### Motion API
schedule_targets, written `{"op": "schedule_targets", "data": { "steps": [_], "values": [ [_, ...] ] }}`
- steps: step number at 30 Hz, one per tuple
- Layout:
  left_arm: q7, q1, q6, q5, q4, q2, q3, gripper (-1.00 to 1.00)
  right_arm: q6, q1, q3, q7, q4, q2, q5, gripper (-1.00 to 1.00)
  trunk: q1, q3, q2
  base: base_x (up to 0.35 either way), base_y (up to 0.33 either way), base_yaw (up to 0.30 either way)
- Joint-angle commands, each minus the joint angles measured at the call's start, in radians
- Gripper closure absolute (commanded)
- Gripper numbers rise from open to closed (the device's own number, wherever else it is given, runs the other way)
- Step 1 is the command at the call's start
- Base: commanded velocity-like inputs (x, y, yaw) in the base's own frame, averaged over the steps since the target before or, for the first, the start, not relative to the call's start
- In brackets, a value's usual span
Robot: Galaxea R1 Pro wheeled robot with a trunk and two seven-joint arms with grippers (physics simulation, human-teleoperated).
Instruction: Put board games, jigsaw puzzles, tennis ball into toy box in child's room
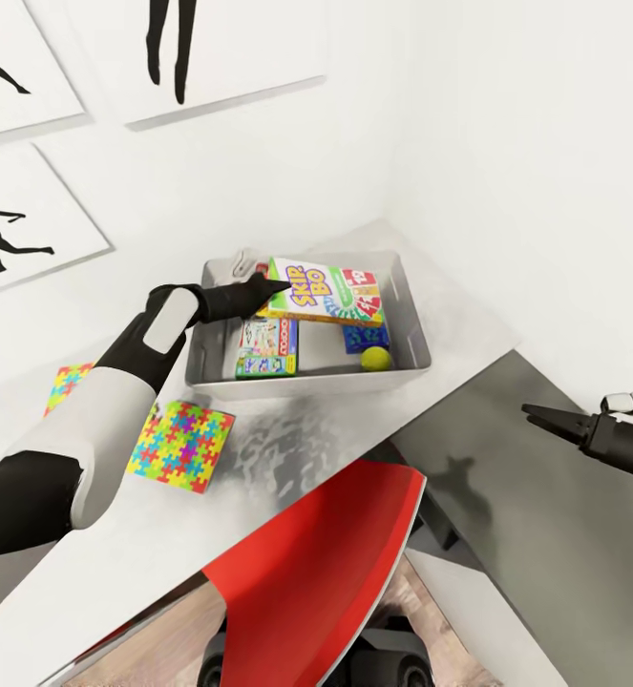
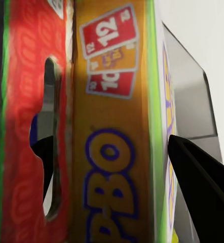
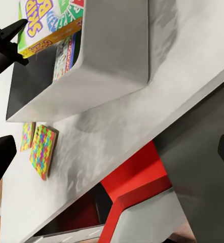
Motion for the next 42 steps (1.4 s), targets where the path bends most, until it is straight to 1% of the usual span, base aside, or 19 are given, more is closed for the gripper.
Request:
{"op": "schedule_targets", "data": {
  "steps": [1, 6, 12, 31, 37, 42],
  "values": [
    [-0.006, -0.002, 0.0, -0.006, 0.0, 0.001, -0.003, 1.0, 0.004, -0.001, -0.001, 0.007, 0.0, 0.001, 0.006, -1.0, 0.001, -0.002, -0.002, 0.0, 0.0, 0.0],
    [-0.015, -0.001, -0.003, -0.013, 0.0, 0.0, -0.002, 1.0, 0.004, -0.001, -0.003, 0.007, 0.0, 0.002, 0.007, -1.0, 0.001, -0.004, -0.002, 0.0, 0.0, 0.0],
    [-0.036, 0.0, -0.023, -0.016, 0.0, -0.002, -0.005, 1.0, 0.004, -0.001, -0.006, 0.007, 0.0, 0.002, 0.007, -1.0, 0.001, -0.005, -0.002, 0.0, 0.0, 0.0],
    [-0.07, 0.002, -0.038, -0.014, 0.0, -0.003, 0.0, 1.0, 0.004, -0.001, -0.01, 0.007, 0.0, 0.001, 0.008, -1.0, 0.001, -0.007, -0.002, 0.0, 0.0, 0.0],
    [-0.073, 0.002, -0.039, -0.011, 0.0, -0.003, 0.001, 1.0, 0.004, -0.001, -0.012, 0.007, 0.0, 0.001, 0.008, -1.0, 0.001, -0.014, -0.002, 0.0, 0.0, 0.0],
    [-0.074, 0.003, -0.039, 0.001, 0.0, -0.003, 0.001, 1.0, 0.004, -0.001, -0.011, 0.007, 0.0, 0.001, 0.008, -1.0, 0.001, -0.02, -0.002, 0.0, 0.0, 0.0]
  ]
}}
